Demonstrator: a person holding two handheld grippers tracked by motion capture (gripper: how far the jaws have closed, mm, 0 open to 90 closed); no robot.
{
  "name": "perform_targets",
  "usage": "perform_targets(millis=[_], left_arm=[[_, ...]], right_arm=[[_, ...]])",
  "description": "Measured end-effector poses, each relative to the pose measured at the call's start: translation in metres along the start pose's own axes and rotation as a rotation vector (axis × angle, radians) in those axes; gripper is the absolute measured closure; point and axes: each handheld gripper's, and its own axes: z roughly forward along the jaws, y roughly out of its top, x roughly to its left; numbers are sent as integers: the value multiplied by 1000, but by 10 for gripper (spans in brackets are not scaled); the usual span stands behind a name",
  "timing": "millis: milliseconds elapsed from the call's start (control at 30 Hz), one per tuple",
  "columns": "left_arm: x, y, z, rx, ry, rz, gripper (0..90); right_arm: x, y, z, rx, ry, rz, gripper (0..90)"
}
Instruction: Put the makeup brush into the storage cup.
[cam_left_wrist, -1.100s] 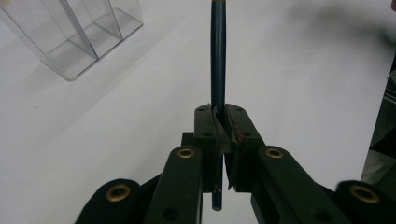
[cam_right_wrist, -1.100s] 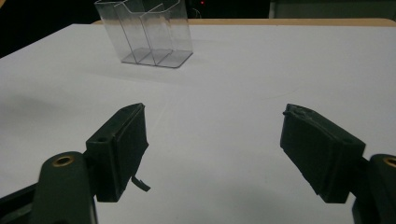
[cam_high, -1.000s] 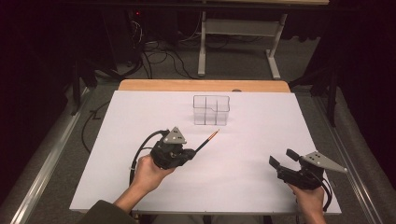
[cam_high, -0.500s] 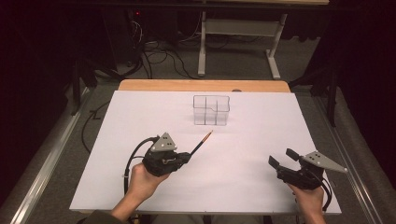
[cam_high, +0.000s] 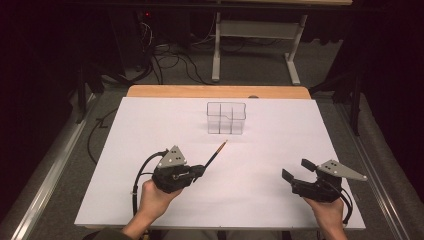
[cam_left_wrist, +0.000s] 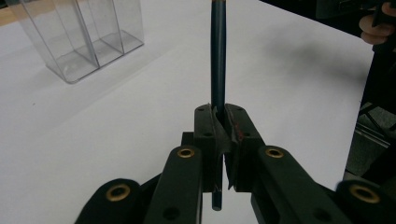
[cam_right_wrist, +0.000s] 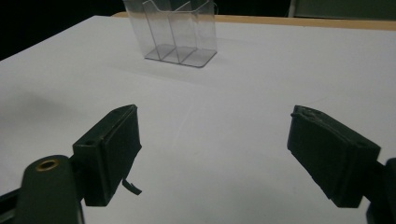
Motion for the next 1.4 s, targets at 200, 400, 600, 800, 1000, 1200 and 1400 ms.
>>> perform_targets(millis=[200,400,600,800,1000,1200,1400], left_arm=[[-3,-3,2,-3,-2,13,839],[-2,-4,3,-5,0,11,839],[-2,-5,5,-4,3,11,839],[-3,-6,6,-2,9,14,839],[-2,-5,6,0,12,16,839],[-4,-6,8,6,18,33,839],[-6,-5,8,1,11,43,839]], right_arm=[[10,4,1,13,39,-34,193],[19,8,2,17,50,-82,212],[26,12,8,28,80,-84,227],[37,17,15,44,127,-109,231],[49,23,25,52,173,-121,248],[59,27,32,40,207,-132,269],[66,29,37,40,234,-136,283]])
